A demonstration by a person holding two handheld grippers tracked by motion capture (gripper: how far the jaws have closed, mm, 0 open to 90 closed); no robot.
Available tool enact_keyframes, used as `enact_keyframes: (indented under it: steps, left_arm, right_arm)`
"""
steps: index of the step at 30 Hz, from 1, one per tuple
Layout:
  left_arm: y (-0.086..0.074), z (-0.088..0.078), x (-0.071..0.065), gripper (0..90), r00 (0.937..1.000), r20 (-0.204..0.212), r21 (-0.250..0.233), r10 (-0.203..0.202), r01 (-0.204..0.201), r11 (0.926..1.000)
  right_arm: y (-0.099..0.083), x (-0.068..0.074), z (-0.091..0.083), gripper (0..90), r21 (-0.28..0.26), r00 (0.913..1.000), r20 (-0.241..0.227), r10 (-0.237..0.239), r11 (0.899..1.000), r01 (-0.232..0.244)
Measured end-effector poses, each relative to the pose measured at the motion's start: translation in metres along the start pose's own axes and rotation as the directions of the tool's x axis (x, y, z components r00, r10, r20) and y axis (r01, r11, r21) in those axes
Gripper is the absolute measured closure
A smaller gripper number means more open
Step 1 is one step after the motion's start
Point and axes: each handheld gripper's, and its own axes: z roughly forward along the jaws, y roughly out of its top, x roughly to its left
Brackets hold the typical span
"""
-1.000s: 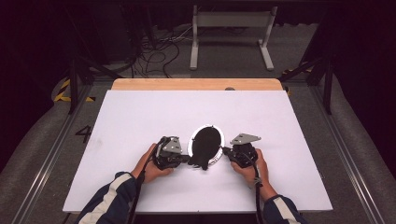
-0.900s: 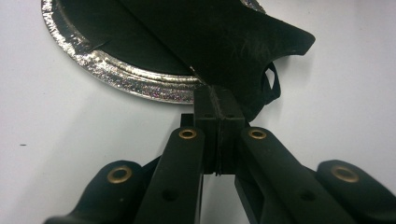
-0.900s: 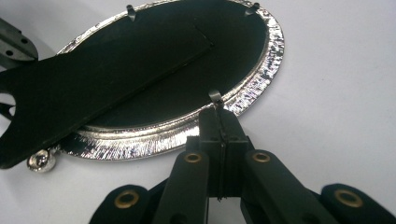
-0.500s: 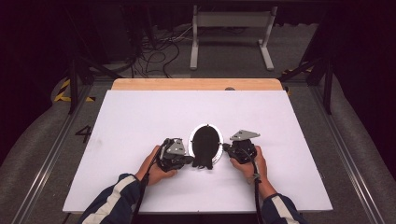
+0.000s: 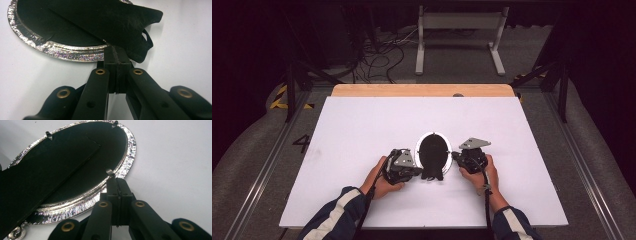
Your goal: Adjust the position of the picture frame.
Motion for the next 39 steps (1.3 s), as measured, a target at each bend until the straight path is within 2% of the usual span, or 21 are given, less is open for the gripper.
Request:
enact_keyframes:
  steps: [15,21,25,30,34,37,38,39]
  left_arm:
    - [0.0,-0.001,0.002,86.8,0.9999,0.005,-0.004,0.012,-0.012,0.9999]
    - [0.001,-0.005,0.0,84.1,0.9992,0.004,-0.008,0.039,-0.039,0.9992]
    - [0.001,-0.012,-0.001,83.1,0.9989,-0.01,-0.012,0.046,-0.046,0.9989]
    - [-0.003,-0.025,0.003,81.9,0.9989,-0.031,-0.026,0.035,-0.036,0.999]
    - [-0.014,-0.043,0.005,80.2,0.9977,-0.061,-0.041,0.028,-0.03,0.9987]
    - [-0.018,-0.05,0.007,77.8,0.9975,-0.07,-0.055,0.01,-0.014,0.9984]
    - [-0.021,-0.056,0.007,77.8,0.9958,-0.091,-0.073,0.004,-0.011,0.9973]
    - [-0.024,-0.06,0.007,75.5,0.9956,-0.093,-0.082,0.005,-0.013,0.9966]
  right_arm:
    - [-0.004,-0.001,-0.005,87.7,0.004,0.9996,-0.027,0.001,1.0,-0.001]
    - [-0.006,-0.002,-0.011,87.0,0.018,0.9994,-0.034,-0.012,1.0,0.012]
    - [-0.009,-0.001,-0.015,86.2,0.025,0.9992,-0.035,-0.018,1.0,0.019]
    - [-0.009,-0.002,-0.021,85.2,0.016,0.9991,-0.04,-0.015,1.0,0.016]
    - [-0.008,-0.001,-0.028,83.2,0.002,0.9986,-0.051,-0.012,1.0,0.012]
    - [-0.008,0.0,-0.031,82.0,-0.002,0.9984,-0.056,-0.013,1.0,0.013]
    - [-0.009,0.001,-0.032,81.2,-0.004,0.9982,-0.059,-0.011,1.0,0.011]
    - [-0.009,0.001,-0.035,80.6,-0.005,0.998,-0.062,-0.015,1.0,0.015]
